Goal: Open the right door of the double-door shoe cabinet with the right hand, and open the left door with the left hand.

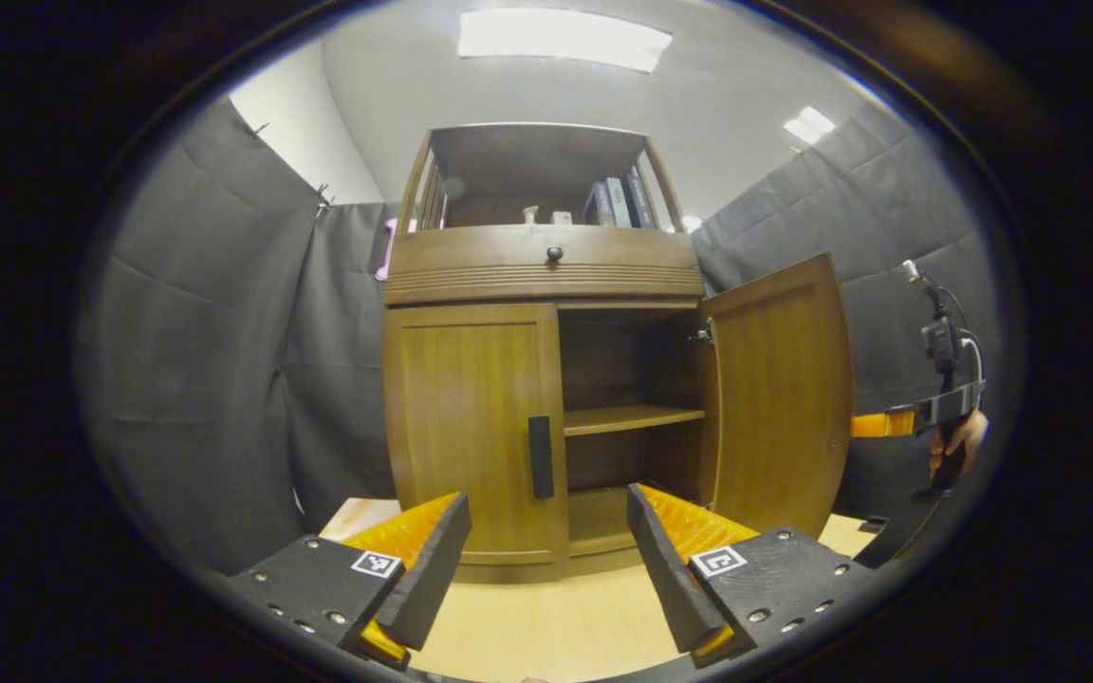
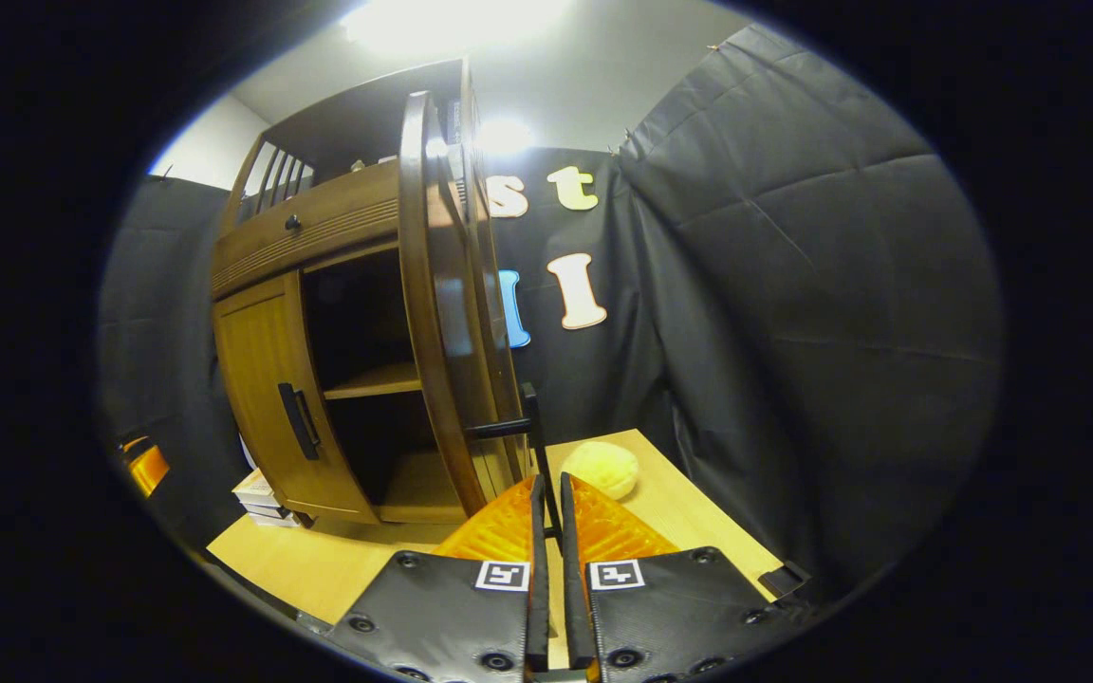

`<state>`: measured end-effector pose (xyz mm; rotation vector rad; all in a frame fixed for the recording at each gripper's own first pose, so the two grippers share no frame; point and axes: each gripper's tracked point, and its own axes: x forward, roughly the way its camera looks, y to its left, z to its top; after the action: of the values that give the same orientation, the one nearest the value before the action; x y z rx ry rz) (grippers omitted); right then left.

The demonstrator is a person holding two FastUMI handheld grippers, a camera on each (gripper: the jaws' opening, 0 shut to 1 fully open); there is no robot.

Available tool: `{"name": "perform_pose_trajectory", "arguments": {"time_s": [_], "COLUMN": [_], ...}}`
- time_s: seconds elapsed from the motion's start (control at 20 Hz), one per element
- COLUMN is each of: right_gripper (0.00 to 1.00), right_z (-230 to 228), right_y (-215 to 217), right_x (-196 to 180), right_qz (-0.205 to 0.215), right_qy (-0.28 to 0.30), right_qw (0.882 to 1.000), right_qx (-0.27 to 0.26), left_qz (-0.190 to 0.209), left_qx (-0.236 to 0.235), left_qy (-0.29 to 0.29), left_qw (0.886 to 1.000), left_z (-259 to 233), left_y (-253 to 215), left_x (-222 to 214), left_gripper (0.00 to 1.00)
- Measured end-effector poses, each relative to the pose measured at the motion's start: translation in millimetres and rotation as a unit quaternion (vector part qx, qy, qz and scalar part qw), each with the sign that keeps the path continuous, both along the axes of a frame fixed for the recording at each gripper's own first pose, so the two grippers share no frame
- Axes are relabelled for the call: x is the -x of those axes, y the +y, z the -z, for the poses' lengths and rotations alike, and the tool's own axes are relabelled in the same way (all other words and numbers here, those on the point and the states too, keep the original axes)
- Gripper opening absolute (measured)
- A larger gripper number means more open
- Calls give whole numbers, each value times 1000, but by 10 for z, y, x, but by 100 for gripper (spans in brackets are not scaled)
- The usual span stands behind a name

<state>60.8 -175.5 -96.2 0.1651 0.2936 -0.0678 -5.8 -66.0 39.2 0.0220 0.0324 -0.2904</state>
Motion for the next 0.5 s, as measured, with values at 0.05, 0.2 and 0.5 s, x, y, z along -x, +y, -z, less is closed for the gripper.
{"name": "perform_pose_trajectory", "arguments": {"time_s": [0.05,0.2,0.5], "right_gripper": [9,9,28], "right_z": [-26,-180,-456], "right_y": [-23,-23,102], "right_x": [40,197,566], "right_qz": [3,8,6], "right_qy": [-3,-18,-54], "right_qw": [1000,1000,998], "right_qx": [7,15,24], "left_qz": [4,7,3], "left_qx": [3,15,25], "left_qy": [2,8,5], "left_qw": [1000,1000,1000], "left_z": [16,38,78], "left_y": [-31,-56,-158], "left_x": [-51,-156,-606], "left_gripper": [95,95,94]}}
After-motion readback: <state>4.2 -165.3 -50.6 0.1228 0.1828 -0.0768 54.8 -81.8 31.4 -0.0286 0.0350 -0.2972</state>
